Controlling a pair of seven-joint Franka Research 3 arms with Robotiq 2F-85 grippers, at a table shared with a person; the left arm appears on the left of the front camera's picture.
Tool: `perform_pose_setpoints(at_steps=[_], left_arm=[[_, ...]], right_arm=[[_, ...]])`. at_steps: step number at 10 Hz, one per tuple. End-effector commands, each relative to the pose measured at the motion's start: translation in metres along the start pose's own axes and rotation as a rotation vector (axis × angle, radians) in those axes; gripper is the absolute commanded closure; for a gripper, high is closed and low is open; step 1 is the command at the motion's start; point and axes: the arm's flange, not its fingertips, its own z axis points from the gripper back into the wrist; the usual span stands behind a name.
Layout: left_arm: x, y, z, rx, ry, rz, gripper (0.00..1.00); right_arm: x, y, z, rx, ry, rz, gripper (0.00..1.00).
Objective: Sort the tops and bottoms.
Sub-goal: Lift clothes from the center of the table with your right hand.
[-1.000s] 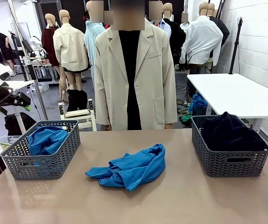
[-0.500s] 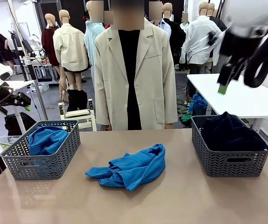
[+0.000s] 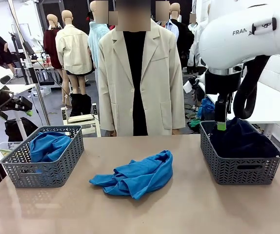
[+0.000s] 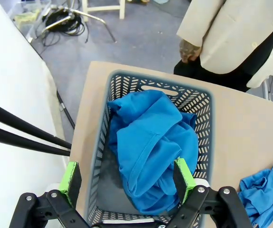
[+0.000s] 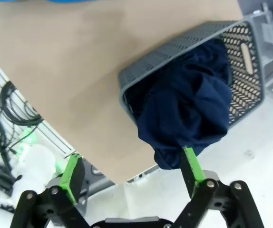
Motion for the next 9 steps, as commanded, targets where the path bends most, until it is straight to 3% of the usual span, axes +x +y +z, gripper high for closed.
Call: perform_pose_setpoints(at_steps=[1,5,7,9], left_arm=[[-0.001,0.001,0.001,0.015,0.007,0.002,0.00],[-0.001,0.001,0.001,0.015,0.007,0.002,0.00],[-0.001,0.001,0.001,0.015,0.007,0.002,0.00],[-0.001,0.001,0.001,0.015,0.007,0.002,0.00]], right_arm=[[-0.002,0.000,0.014,0.003,-0.045,-0.021,0.00],[-0.003,-0.002,0.014,-0.012,-0.029,-0.012,0.00],[0.070,-0.028,0.016,0.043,-0.101,0.196,0.00],[0.135,-0.028,0.001,0.044,-0.166,0.372,0.00]])
